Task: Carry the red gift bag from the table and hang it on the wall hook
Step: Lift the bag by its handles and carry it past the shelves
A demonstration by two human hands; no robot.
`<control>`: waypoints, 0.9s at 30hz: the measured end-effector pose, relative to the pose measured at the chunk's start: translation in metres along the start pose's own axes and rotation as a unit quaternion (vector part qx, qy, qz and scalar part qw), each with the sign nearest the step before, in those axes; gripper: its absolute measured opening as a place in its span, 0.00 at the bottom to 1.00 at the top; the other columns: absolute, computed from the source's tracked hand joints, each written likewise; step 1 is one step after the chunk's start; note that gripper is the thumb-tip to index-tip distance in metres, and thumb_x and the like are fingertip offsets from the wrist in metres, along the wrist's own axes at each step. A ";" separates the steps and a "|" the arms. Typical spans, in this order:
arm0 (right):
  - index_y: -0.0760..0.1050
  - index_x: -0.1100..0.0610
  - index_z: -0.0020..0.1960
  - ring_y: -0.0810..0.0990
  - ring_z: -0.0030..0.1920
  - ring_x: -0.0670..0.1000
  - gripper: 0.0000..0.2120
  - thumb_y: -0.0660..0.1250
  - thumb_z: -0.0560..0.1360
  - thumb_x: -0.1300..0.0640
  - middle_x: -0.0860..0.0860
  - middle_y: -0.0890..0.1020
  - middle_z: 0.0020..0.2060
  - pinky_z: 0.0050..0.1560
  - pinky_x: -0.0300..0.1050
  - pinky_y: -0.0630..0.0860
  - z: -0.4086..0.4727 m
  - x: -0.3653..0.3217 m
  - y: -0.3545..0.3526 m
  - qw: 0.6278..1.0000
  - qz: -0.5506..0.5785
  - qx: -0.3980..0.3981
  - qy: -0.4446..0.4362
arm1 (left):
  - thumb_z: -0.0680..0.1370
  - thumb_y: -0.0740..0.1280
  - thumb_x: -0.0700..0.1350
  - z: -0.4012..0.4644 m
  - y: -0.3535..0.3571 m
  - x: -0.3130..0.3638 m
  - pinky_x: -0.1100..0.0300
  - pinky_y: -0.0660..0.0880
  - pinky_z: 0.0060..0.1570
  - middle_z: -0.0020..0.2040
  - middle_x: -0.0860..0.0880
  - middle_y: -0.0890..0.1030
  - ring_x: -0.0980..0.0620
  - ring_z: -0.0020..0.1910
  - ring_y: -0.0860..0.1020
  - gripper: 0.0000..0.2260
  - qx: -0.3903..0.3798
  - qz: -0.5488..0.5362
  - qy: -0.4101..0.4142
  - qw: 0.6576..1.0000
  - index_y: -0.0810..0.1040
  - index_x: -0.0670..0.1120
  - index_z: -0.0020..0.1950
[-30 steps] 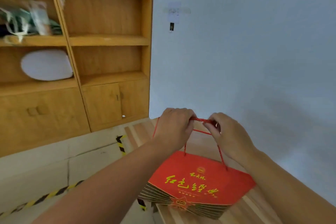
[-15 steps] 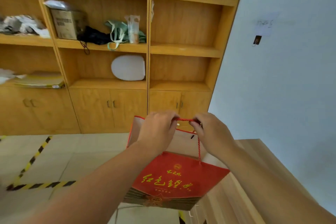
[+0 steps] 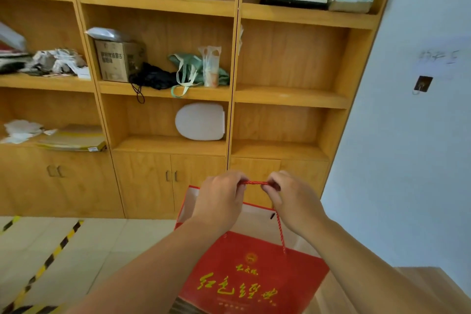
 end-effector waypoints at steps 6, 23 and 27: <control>0.77 0.53 0.48 0.76 0.40 0.48 0.09 0.63 0.82 0.49 0.47 0.78 0.41 0.37 0.41 0.70 0.096 0.047 0.037 0.999 0.032 -0.023 -0.014 | 0.81 0.65 0.46 0.088 0.053 -0.051 0.55 0.78 0.40 0.47 0.56 0.84 0.54 0.44 0.81 0.05 -0.017 0.011 -0.038 0.999 0.80 0.53 0.54; 0.76 0.55 0.47 0.74 0.39 0.53 0.09 0.65 0.81 0.51 0.50 0.78 0.43 0.37 0.48 0.66 0.357 0.159 0.134 0.999 -0.022 -0.008 0.044 | 0.81 0.66 0.46 0.342 0.192 -0.191 0.57 0.81 0.46 0.51 0.55 0.84 0.56 0.49 0.81 0.06 -0.056 -0.033 -0.016 0.998 0.80 0.52 0.56; 0.78 0.54 0.47 0.78 0.42 0.53 0.09 0.65 0.81 0.50 0.49 0.80 0.43 0.38 0.47 0.68 0.414 0.184 0.162 0.996 -0.042 0.004 0.081 | 0.80 0.66 0.47 0.405 0.226 -0.231 0.62 0.79 0.45 0.51 0.57 0.83 0.59 0.49 0.80 0.06 -0.086 -0.048 0.025 0.995 0.80 0.53 0.56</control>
Point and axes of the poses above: each hand's wrist, its own z-axis towards the middle knuckle, its own y-axis out of the palm, x = y × z, the point moved 4 cm from there along z, towards the middle knuckle
